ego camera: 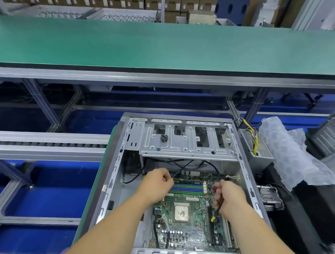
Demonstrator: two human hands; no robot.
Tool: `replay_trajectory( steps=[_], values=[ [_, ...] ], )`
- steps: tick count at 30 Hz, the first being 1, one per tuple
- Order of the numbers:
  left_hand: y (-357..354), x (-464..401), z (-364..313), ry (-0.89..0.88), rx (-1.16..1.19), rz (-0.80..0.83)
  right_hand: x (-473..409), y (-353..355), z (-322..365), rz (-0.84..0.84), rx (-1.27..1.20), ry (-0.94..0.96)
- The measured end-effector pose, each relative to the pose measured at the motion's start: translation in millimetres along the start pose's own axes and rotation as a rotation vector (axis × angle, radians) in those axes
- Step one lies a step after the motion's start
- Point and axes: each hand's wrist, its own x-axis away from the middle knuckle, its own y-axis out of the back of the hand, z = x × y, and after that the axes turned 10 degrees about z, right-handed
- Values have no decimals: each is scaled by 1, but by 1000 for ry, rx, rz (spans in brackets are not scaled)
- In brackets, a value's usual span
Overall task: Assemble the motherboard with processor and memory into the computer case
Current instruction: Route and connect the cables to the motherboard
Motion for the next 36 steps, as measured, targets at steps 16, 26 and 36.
replay_trajectory(
  steps=[16, 26, 36],
  values=[
    [-2, -2, 3, 24, -62, 10, -3, 0, 6, -16, -40, 97],
    [0, 7, -14, -107, -752, -125, 11, -1, 0, 19, 924, 541],
    [-15, 9, -19, -87, -512, 159, 16, -12, 0, 160, 909, 382]
  ],
)
